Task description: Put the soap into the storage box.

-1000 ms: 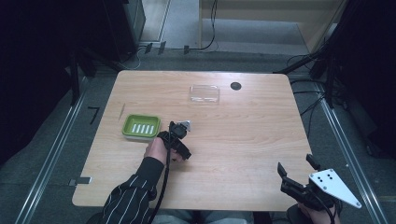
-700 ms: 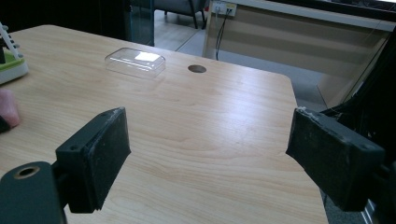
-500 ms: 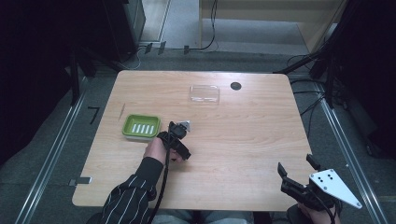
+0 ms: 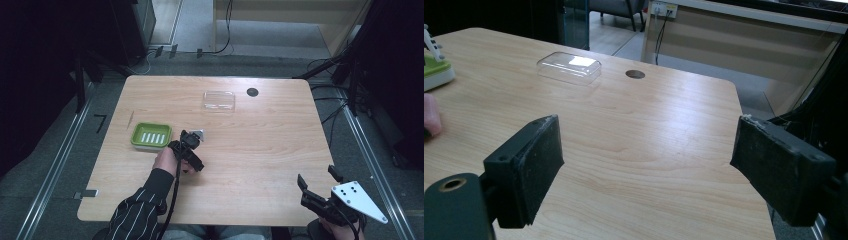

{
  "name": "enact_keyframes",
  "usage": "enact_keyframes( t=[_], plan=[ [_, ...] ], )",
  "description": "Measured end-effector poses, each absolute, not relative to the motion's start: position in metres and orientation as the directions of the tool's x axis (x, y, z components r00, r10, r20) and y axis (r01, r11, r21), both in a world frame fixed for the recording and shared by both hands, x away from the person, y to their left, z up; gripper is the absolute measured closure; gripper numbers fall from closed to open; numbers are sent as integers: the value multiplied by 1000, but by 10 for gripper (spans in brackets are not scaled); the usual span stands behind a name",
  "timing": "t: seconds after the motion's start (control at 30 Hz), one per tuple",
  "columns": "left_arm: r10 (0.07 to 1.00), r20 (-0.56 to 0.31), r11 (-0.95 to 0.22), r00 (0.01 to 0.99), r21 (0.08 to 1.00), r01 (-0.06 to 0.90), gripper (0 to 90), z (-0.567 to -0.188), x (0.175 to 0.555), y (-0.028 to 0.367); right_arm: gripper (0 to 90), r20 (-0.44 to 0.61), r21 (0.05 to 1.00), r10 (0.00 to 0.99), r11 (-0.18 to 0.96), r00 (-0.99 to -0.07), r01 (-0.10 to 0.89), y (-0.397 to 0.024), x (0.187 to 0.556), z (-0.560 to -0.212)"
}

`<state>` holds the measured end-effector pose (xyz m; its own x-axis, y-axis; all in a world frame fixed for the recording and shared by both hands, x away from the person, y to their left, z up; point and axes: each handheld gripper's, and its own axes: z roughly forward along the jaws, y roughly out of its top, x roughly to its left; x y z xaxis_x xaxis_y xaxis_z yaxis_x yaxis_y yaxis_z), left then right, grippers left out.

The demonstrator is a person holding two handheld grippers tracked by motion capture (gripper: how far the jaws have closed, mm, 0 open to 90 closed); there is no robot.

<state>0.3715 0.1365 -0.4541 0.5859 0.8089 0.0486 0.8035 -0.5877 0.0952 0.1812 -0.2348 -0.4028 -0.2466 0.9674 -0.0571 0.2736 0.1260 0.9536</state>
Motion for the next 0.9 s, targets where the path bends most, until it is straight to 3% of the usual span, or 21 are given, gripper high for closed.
enact_keyframes(
  t=[0.9],
  plan=[
    [801, 46, -599, 597, 104, 794, 139, -437, 367, 155, 135, -60, 953, 967, 129, -248, 273, -235, 181, -403]
  ],
)
